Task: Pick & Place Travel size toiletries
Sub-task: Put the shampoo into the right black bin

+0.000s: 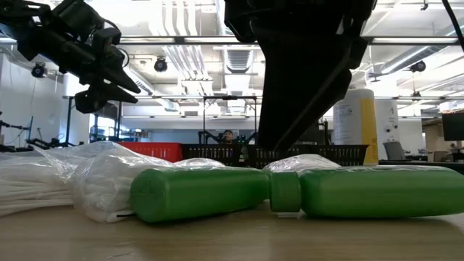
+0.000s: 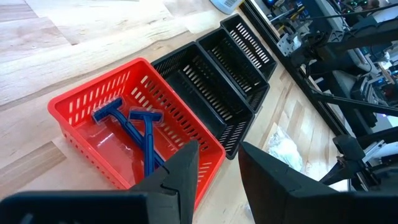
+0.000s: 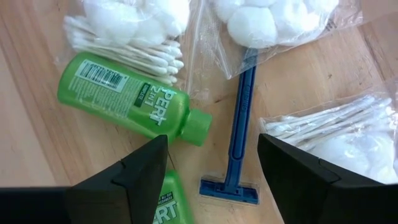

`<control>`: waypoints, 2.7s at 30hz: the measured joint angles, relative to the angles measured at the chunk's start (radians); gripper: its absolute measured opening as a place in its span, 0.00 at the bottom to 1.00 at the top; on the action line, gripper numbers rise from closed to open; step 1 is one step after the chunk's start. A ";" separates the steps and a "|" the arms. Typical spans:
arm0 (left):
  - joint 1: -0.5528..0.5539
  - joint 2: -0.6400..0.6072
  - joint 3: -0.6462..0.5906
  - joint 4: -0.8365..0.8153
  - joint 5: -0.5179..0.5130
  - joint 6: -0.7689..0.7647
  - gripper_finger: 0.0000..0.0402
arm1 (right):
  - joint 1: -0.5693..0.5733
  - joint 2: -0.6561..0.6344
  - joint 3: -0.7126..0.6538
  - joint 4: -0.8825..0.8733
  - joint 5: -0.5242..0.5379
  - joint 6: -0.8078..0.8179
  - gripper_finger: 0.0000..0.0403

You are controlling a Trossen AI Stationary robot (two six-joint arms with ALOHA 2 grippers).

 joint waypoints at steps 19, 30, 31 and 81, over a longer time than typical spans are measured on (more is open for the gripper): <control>0.000 0.000 0.000 0.000 -0.008 0.000 0.30 | -0.002 0.000 0.000 -0.001 0.000 -0.023 0.77; 0.000 0.000 0.000 0.001 -0.008 0.043 0.30 | -0.002 0.000 0.000 -0.001 0.000 -0.022 0.87; 0.000 0.000 0.000 0.001 -0.008 0.043 0.30 | -0.002 0.000 0.000 -0.001 0.000 -0.020 0.88; 0.000 0.000 0.000 0.002 -0.008 0.020 0.30 | -0.037 -0.114 -0.001 -0.033 -0.177 -0.060 0.90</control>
